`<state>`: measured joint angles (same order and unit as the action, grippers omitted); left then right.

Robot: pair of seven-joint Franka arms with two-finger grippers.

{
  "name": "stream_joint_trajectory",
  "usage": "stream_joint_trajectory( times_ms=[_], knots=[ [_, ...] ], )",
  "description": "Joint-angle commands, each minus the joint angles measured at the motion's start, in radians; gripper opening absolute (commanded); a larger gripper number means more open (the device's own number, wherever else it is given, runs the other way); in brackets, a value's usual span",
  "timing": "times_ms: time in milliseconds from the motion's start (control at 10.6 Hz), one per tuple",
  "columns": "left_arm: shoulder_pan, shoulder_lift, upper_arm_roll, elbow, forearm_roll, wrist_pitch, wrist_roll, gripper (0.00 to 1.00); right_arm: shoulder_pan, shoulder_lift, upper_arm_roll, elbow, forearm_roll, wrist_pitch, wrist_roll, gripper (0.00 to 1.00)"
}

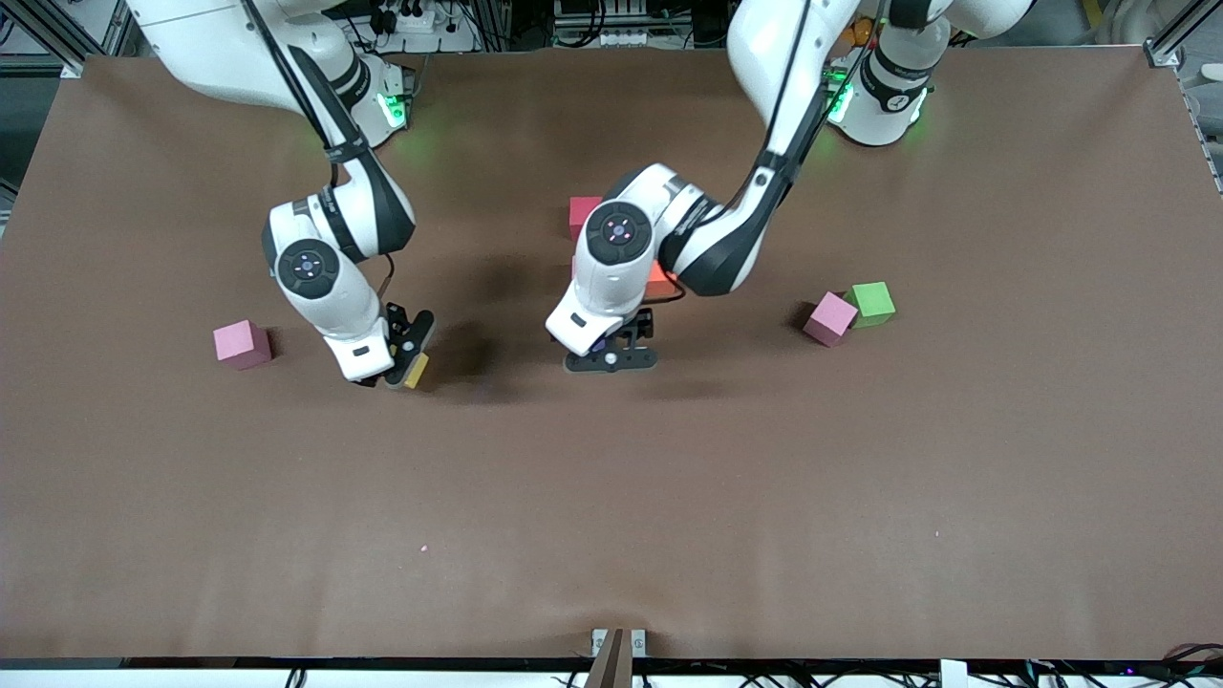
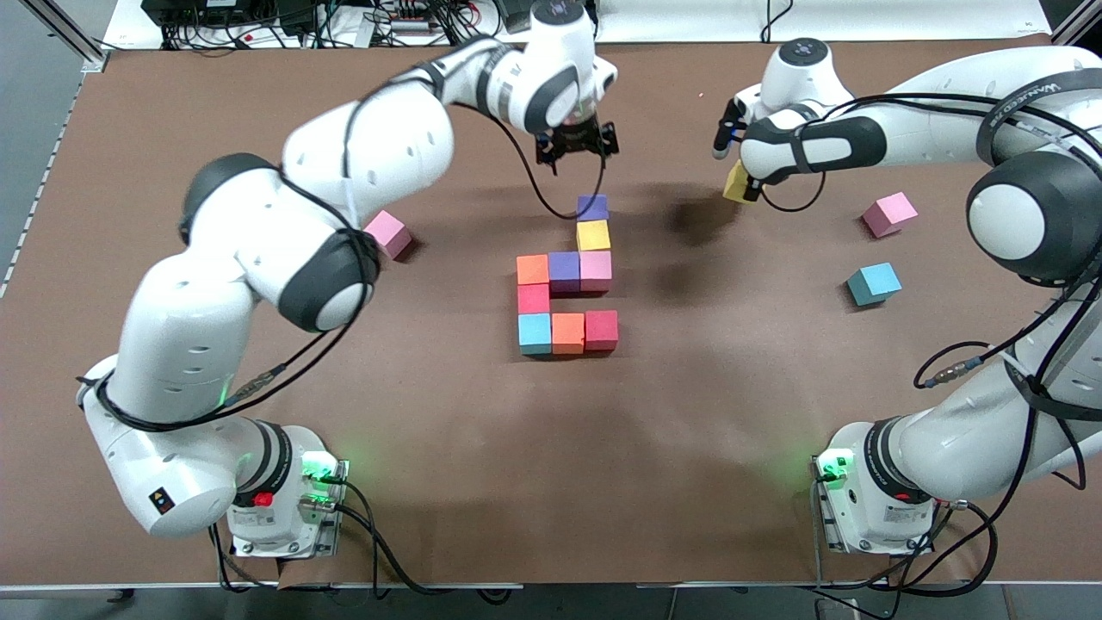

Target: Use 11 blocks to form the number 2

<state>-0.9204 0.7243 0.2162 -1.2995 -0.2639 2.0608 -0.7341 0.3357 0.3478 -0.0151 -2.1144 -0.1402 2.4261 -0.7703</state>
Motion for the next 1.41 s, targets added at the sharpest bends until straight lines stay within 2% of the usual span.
stream_joint_trajectory(
  times_ms=[0,282,563,751,939,1033,1315],
  knots=[
    [0.057,-0.173,0.005,-0.179,0.003,-0.022,0.111,1.00,0.075,0.026,0.001,0.111,-0.001,-0.097,0.013,0.40],
    [0.164,-0.356,-0.001,-0.384,0.064,-0.022,0.302,1.00,0.199,0.129,0.001,0.336,0.001,-0.243,0.026,0.41],
    [0.268,-0.462,0.000,-0.538,0.129,-0.019,0.499,1.00,0.310,0.241,0.001,0.548,0.039,-0.343,0.046,0.41],
    [0.322,-0.497,-0.003,-0.633,0.198,-0.002,0.596,1.00,0.368,0.307,0.001,0.657,0.050,-0.395,0.049,0.41],
    [0.350,-0.529,-0.004,-0.751,0.238,0.095,0.659,1.00,0.394,0.364,0.001,0.741,0.103,-0.414,0.049,0.41],
    [0.354,-0.539,-0.003,-0.798,0.239,0.137,0.694,1.00,0.420,0.399,0.000,0.792,0.103,-0.418,0.049,0.41],
    [0.368,-0.546,-0.005,-0.868,0.241,0.183,0.723,1.00,0.470,0.482,0.000,0.930,0.102,-0.483,0.049,0.41]
  ],
)
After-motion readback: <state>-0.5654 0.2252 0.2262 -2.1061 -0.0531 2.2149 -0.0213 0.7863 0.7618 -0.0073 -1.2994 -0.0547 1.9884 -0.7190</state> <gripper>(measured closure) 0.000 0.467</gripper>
